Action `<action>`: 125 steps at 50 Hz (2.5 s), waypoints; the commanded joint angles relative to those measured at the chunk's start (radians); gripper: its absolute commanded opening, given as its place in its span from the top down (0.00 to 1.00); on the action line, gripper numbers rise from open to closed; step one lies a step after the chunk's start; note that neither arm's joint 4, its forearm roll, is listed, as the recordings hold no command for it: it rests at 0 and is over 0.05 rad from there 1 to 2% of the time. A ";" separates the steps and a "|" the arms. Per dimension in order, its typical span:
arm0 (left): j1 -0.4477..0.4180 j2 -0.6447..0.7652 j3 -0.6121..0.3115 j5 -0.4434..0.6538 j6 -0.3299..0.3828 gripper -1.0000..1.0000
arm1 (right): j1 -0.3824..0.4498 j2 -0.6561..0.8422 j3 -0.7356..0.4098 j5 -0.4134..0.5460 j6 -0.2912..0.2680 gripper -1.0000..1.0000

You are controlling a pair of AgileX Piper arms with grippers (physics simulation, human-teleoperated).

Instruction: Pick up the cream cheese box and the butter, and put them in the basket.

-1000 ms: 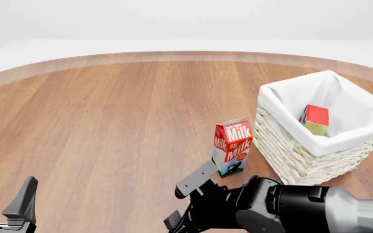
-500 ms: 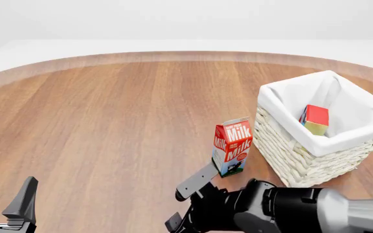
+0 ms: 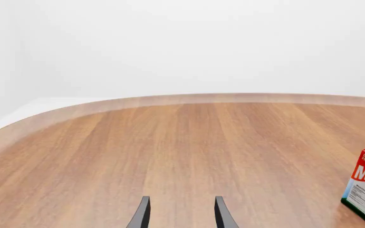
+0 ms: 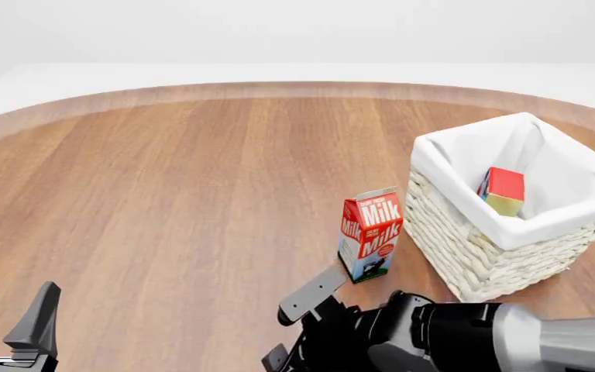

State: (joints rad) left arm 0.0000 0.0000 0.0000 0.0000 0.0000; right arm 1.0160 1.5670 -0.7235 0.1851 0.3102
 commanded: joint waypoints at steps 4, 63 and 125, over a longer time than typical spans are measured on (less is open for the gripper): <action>0.000 0.000 0.000 0.000 0.000 0.00 | 0.017 0.022 0.004 -0.020 0.018 0.00; 0.000 0.000 0.000 0.000 0.000 0.00 | 0.032 0.083 0.027 -0.089 0.052 0.00; 0.000 0.000 0.000 0.000 0.000 0.00 | 0.016 0.070 0.023 -0.092 0.044 1.00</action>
State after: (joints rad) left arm 0.0000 0.0000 0.0000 0.0000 0.0000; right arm 1.0494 1.6706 -0.6843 0.0625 0.3704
